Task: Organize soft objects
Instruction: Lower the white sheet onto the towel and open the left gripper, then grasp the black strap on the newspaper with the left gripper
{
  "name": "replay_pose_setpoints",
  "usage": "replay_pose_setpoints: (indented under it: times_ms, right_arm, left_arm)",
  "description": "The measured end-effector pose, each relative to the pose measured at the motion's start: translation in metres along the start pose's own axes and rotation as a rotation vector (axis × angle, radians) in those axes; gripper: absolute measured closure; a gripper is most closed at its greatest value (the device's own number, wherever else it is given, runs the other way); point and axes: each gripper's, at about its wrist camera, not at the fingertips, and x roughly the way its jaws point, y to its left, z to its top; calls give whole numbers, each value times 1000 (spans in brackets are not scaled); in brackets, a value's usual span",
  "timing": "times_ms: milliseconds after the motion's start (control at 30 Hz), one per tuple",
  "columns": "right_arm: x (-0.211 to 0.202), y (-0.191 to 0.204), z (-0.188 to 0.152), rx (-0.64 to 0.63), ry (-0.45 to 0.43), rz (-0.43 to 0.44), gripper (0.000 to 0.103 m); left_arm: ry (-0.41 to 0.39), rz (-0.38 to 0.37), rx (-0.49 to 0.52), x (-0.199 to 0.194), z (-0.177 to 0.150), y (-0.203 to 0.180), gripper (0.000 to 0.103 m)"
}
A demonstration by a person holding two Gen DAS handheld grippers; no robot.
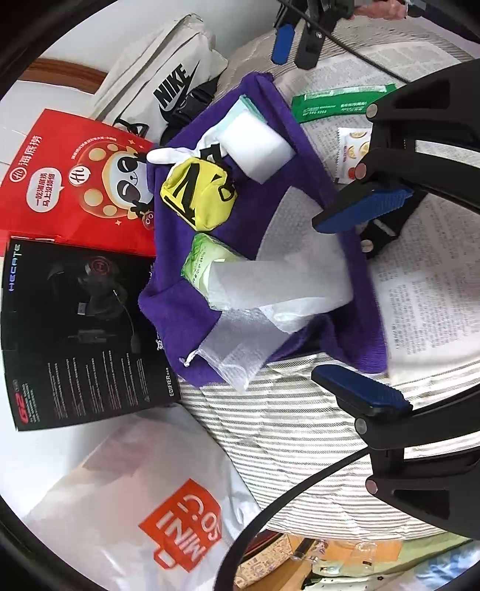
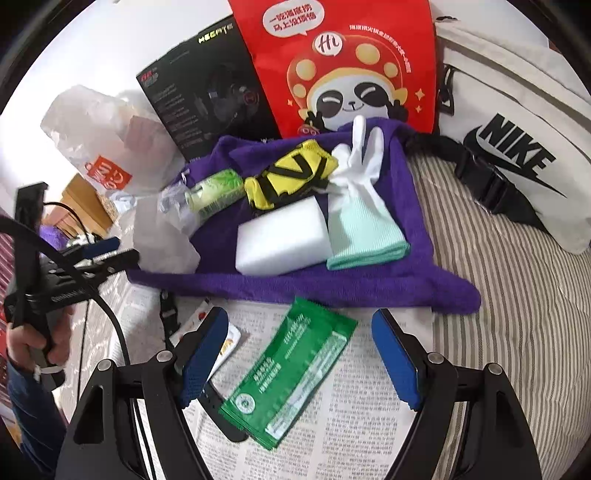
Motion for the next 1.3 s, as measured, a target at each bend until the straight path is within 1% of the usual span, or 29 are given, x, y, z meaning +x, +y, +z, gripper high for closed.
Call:
replay_pose_setpoints:
  times_ms: [167,333,433,500,533,667,800,933,1067,1167,1233,1300]
  right_arm:
    - [11,5,-15,-9,46,-61,23]
    - [27,11,-31,23,89,-84,23]
    - [36,13,-34,58,94,-85,23]
    - [43,15,-34,77,79,-111,23]
    - [44,18,-34,67,62,-131,23]
    - [50,27,-35,17,38,-179,23]
    - [51,33,-42,-67,40,-228,25]
    - [42,23,-51,-88,63,-223,25]
    - [31,2,-56,-60,87,-236,25]
    - [27,-7,-58,-29,83,-237,25]
    - [28,-7,-59,-34,73,-240,25]
    - [28,-4,-61,-45,56,-255,28]
  left_arm:
    - [-9,-14,-17,-12,-12,0,31]
    - [0,-26,-20,-13,-28,-7,31]
    - [5,-49,-29,-12,-36,-9,31]
    - [10,-62,-40,-11,-41,-9,31]
    - [12,-65,-44,-10,-42,-9,31]
    - [17,-71,-54,-10,-47,-9,31]
    - [15,-68,-59,-13,-50,-8,31]
    - [16,-65,-60,-14,-54,-6,31]
    - [19,-77,-62,-16,-61,-8,31]
    - [24,-83,-66,-14,-65,-10,31]
    - [34,-91,-74,-10,-66,-14,31]
    - [44,-87,-78,-5,-65,-19,31]
